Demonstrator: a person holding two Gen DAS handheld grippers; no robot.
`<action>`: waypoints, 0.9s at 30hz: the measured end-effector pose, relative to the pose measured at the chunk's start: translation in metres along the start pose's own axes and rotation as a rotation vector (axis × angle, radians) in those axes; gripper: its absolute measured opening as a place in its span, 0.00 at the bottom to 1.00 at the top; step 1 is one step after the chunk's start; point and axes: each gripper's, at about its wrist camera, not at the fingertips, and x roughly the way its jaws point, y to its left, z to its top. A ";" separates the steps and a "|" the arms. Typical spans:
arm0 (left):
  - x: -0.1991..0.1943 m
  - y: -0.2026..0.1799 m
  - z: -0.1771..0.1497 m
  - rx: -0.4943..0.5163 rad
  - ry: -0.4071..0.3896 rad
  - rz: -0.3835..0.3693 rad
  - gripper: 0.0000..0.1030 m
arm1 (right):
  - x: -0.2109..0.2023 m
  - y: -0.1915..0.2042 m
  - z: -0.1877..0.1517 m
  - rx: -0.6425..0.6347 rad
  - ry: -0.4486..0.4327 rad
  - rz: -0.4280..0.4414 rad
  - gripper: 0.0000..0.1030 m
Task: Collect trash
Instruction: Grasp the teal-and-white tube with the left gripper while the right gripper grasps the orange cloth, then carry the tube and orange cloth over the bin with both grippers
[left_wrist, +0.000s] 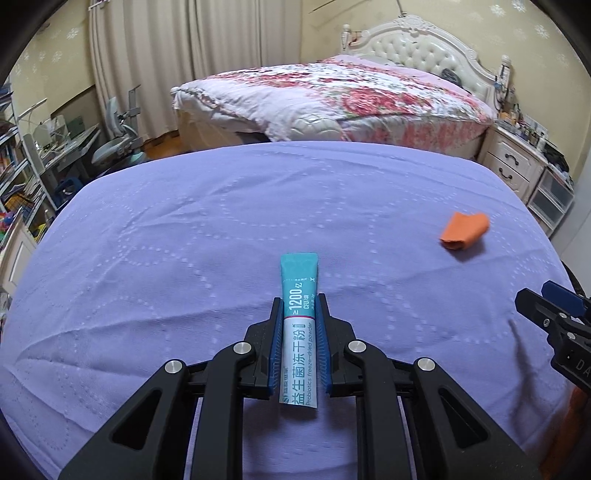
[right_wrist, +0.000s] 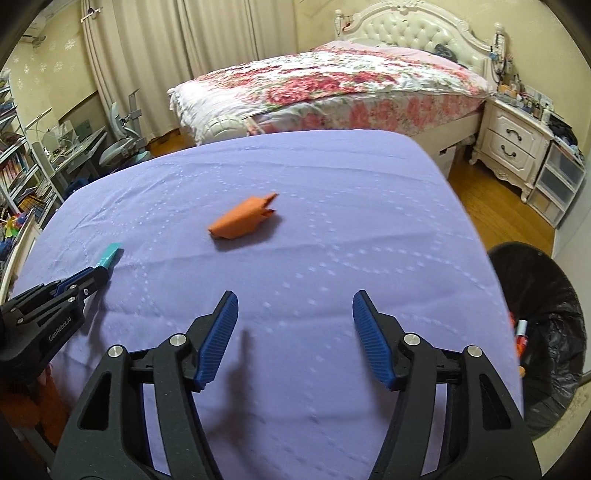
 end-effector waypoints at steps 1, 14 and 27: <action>0.001 0.005 0.001 -0.006 0.000 0.005 0.17 | 0.004 0.006 0.002 -0.008 0.003 0.002 0.62; 0.010 0.045 0.005 -0.077 0.013 -0.004 0.18 | 0.054 0.049 0.046 -0.099 0.042 -0.057 0.56; 0.002 0.043 0.000 -0.077 0.003 -0.021 0.17 | 0.031 0.047 0.021 -0.135 0.026 -0.046 0.52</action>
